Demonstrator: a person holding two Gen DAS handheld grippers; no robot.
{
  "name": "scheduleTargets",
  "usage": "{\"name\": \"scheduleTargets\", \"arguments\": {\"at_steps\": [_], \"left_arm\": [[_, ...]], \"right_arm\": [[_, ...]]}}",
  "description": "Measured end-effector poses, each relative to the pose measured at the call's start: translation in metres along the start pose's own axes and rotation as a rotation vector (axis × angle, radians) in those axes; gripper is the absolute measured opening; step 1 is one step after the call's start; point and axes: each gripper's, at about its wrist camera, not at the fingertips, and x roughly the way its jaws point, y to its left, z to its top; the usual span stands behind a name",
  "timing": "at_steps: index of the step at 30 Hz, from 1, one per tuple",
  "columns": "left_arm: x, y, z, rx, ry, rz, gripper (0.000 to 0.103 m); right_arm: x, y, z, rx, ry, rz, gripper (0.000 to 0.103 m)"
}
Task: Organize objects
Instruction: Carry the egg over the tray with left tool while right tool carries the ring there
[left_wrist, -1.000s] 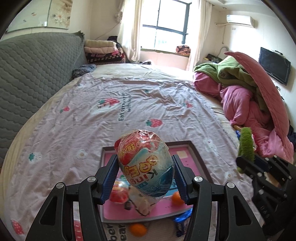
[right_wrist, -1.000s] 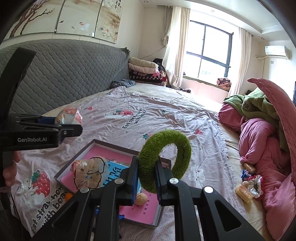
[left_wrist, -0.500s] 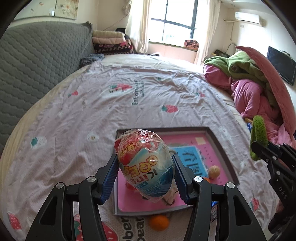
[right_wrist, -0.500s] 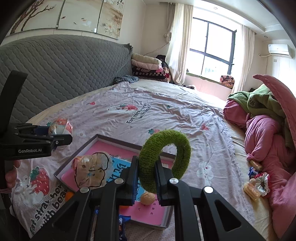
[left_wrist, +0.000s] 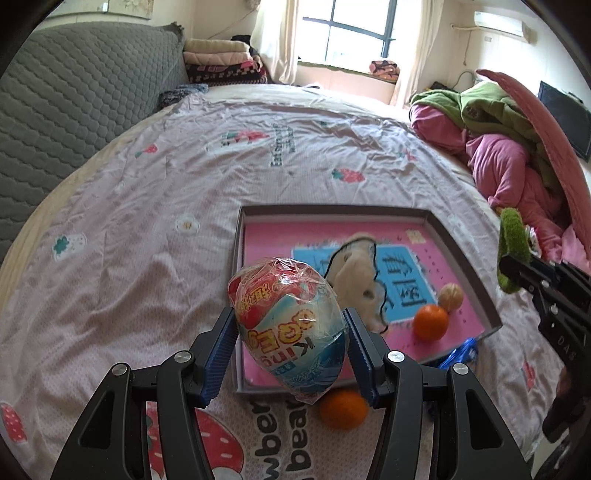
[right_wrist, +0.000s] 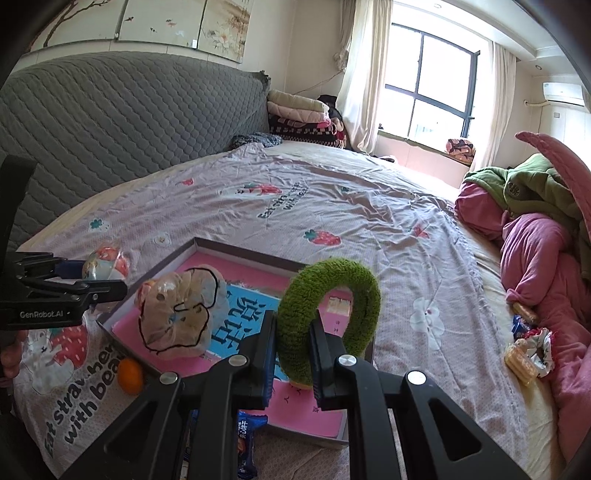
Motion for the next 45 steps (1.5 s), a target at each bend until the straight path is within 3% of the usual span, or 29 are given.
{"name": "scheduleTargets", "arguments": {"at_steps": [14, 45], "left_arm": [[0.022, 0.005, -0.018, -0.008, 0.044, -0.016, 0.059], [0.065, -0.005, -0.014, 0.002, 0.04, -0.041, 0.059]], "right_arm": [[0.02, 0.0, -0.014, 0.014, 0.027, 0.01, 0.016], [0.058, -0.01, -0.039, 0.08, 0.06, 0.033, 0.016]]}}
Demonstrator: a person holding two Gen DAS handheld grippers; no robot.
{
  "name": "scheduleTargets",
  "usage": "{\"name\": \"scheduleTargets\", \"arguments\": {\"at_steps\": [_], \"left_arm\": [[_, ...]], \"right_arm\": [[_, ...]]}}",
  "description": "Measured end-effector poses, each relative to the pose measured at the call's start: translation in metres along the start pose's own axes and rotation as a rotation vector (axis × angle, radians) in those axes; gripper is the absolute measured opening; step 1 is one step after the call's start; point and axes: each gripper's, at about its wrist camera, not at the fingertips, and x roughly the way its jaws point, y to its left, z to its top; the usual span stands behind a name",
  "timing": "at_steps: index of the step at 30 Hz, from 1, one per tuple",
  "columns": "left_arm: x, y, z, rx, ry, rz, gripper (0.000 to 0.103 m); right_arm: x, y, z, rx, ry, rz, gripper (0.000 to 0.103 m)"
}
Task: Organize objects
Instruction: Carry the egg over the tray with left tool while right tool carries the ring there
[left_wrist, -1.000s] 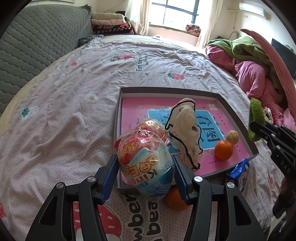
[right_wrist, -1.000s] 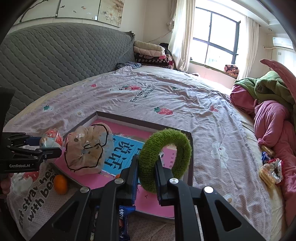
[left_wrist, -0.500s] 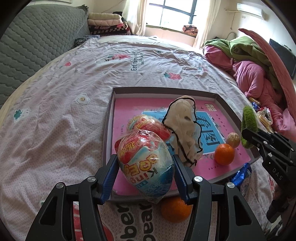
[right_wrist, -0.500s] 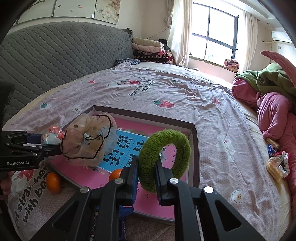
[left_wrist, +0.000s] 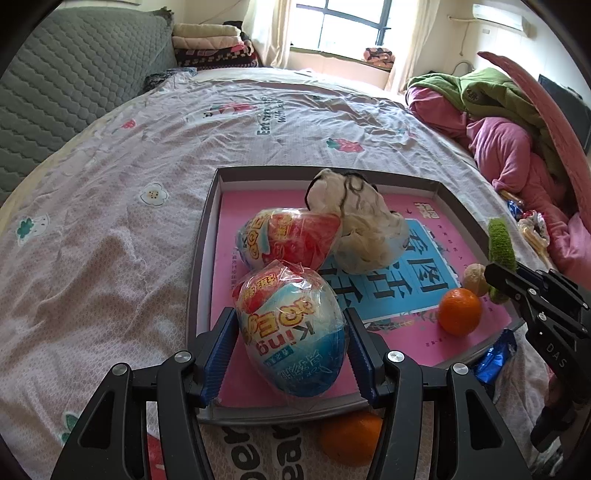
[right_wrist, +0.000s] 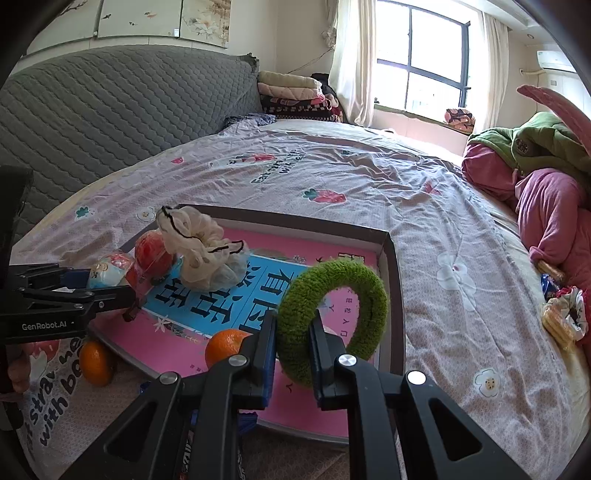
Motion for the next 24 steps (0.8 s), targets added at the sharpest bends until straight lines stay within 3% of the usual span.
{"name": "scheduleTargets", "arguments": {"at_steps": [24], "left_arm": [[0.004, -0.014, -0.007, 0.031, -0.003, -0.006, 0.059]], "right_arm": [[-0.001, -0.008, -0.024, 0.071, 0.03, 0.032, 0.016]]}}
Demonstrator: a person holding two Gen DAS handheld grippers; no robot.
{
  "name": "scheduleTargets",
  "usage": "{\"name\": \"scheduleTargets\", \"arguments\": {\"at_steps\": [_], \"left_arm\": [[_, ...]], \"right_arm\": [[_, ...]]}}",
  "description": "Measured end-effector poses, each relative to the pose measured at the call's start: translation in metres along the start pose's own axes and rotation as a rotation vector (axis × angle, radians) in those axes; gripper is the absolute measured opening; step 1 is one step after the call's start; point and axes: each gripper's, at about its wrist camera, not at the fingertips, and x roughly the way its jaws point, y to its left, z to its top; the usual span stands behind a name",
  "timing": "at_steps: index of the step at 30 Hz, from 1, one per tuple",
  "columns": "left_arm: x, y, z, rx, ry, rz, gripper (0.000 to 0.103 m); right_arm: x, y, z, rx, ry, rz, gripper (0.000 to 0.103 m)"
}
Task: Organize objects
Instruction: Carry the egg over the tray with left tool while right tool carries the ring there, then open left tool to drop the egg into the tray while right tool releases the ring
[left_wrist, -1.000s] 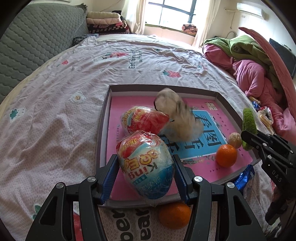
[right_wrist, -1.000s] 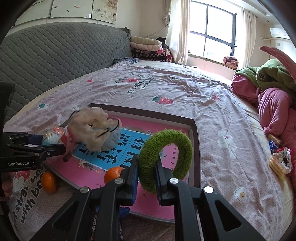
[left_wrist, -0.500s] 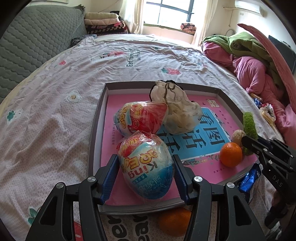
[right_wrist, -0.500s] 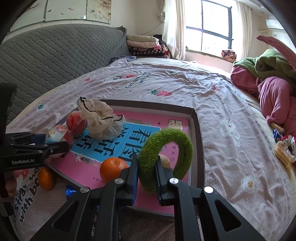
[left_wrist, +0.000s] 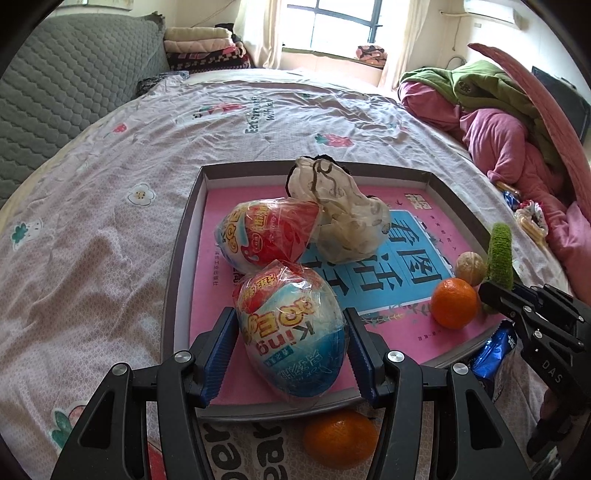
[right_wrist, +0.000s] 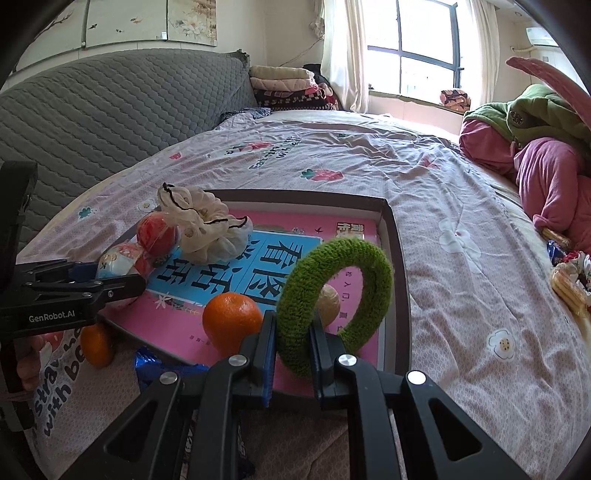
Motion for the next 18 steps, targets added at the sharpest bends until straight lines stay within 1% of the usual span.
{"name": "scheduleTargets", "arguments": {"at_steps": [10, 15, 18], "left_arm": [[-0.002, -0.003, -0.002, 0.007, 0.001, 0.001, 0.059], [-0.003, -0.003, -0.003, 0.005, 0.004, 0.006, 0.059], [-0.004, -0.002, -0.003, 0.004, 0.006, 0.008, 0.059]], "right_arm": [[-0.005, -0.009, -0.006, 0.04, 0.015, 0.009, 0.016], [-0.008, -0.011, -0.006, 0.05, 0.026, 0.008, 0.019], [-0.009, -0.011, -0.006, 0.053, 0.031, 0.005, 0.023]]}}
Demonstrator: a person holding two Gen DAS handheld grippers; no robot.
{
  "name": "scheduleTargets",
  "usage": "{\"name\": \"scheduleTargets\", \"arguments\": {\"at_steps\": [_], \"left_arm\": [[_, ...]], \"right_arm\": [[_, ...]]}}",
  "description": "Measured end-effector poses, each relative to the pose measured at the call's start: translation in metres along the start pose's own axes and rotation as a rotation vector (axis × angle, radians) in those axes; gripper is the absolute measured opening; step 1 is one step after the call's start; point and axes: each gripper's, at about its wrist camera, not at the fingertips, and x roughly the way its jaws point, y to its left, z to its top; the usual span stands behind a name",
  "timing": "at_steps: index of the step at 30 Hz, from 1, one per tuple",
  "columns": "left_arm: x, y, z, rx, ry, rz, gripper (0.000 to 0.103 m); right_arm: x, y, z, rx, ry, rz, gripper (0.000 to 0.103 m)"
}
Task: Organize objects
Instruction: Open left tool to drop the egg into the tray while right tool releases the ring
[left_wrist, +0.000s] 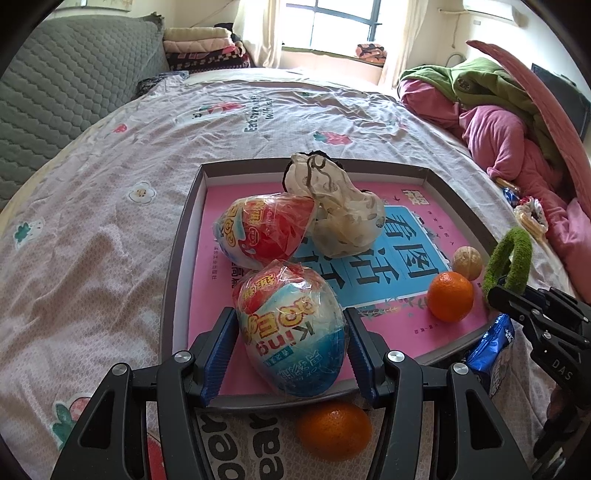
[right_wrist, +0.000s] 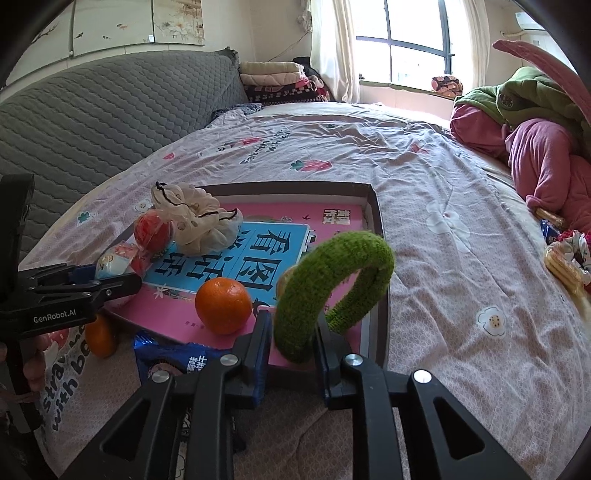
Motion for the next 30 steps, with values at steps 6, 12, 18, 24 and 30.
{"name": "scheduleTargets", "arguments": {"at_steps": [6, 12, 18, 24, 30], "left_arm": [[-0.004, 0.002, 0.0, -0.005, -0.008, 0.001, 0.059], [-0.008, 0.001, 0.001, -0.007, -0.014, 0.001, 0.059], [-0.011, 0.003, 0.001, -0.013, -0.011, 0.004, 0.059], [-0.012, 0.003, -0.003, -0.019, 0.006, 0.003, 0.059], [-0.016, 0.001, -0.007, -0.019, 0.011, 0.002, 0.059]], "right_arm": [[-0.004, 0.002, 0.0, 0.002, 0.008, -0.009, 0.031], [-0.01, 0.004, -0.001, 0.005, 0.014, -0.012, 0.036], [-0.02, 0.003, -0.002, 0.018, 0.005, -0.012, 0.036], [-0.03, 0.001, -0.001, 0.035, -0.008, -0.005, 0.036], [-0.038, 0.004, 0.001, 0.035, -0.02, -0.001, 0.036]]}}
